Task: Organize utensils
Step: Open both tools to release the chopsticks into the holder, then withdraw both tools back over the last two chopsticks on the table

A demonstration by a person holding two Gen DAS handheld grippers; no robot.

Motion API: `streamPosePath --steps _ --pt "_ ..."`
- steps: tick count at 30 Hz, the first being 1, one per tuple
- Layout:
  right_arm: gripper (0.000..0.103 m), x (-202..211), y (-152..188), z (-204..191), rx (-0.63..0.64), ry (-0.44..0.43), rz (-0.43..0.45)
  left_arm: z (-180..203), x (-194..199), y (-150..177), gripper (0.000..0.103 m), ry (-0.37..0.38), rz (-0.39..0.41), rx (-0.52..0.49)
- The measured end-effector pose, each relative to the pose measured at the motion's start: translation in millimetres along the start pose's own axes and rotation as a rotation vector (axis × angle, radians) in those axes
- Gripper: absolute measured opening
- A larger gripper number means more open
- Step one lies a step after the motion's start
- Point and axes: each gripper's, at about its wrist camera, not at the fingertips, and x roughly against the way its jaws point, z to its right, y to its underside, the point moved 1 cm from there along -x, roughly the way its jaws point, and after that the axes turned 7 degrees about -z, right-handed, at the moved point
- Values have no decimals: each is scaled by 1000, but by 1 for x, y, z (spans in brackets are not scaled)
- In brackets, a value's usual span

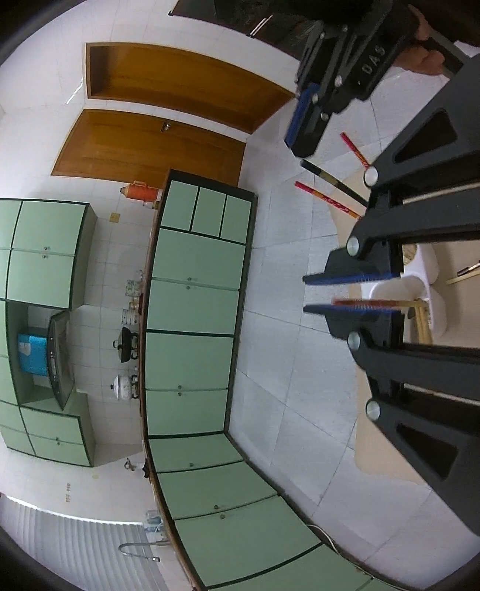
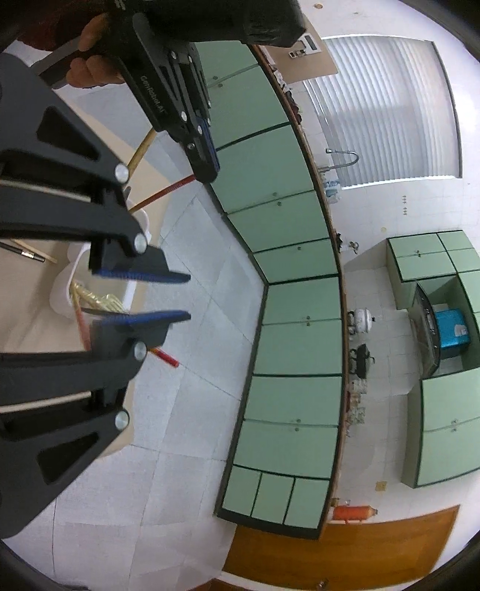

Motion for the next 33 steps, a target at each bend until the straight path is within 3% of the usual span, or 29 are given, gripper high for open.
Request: streamPosePath --steps 1,5,10,12,18,25,33 --pt "36 5 1 1 -2 8 14 0 5 2 22 -1 6 4" --pt "51 38 5 1 3 54 91 1 31 10 39 -21 54 9" --pt "82 77 26 -1 -7 103 164 2 67 29 61 -46 101 24" --pt "90 86 37 -2 -12 129 183 2 80 42 66 -53 112 39" --pt "97 107 83 -8 -44 181 186 3 100 94 79 -80 90 56" --pt "97 102 146 -27 -41 189 108 12 98 164 82 -124 18 -11" --pt "97 81 198 -40 -75 180 5 15 86 213 83 -119 -67 -22"
